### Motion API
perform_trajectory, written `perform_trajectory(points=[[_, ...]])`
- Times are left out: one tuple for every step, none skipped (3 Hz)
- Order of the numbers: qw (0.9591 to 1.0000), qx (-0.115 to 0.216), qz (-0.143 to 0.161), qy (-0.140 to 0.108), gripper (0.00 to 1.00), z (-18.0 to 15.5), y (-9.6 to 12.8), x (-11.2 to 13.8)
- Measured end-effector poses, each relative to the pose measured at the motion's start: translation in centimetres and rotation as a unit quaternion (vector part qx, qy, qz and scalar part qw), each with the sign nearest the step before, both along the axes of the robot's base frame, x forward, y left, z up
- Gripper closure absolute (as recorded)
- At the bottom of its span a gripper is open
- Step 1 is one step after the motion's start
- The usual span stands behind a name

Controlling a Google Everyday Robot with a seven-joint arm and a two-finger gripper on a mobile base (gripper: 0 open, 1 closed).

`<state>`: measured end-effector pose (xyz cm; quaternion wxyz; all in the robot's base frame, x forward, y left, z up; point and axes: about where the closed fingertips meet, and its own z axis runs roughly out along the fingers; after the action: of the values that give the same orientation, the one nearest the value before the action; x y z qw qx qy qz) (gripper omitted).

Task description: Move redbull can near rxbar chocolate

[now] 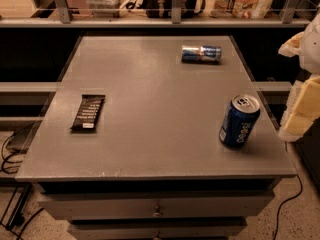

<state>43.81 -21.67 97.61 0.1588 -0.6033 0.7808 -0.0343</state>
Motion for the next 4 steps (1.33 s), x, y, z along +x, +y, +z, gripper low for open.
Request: perform_trajectory(points=[[1.0000,0.000,0.000,0.000,0.00,0.0,0.0,0.0],[0.9997,-0.006,0.007,-0.024,0.00,0.5,-0.7,1.0],[0.9989,0.005,0.016,-0.044,0.00,0.8,-1.2,2.5],[0.9972,0.030,0.022,-0.066,0.00,1.4,-1.1,5.1]])
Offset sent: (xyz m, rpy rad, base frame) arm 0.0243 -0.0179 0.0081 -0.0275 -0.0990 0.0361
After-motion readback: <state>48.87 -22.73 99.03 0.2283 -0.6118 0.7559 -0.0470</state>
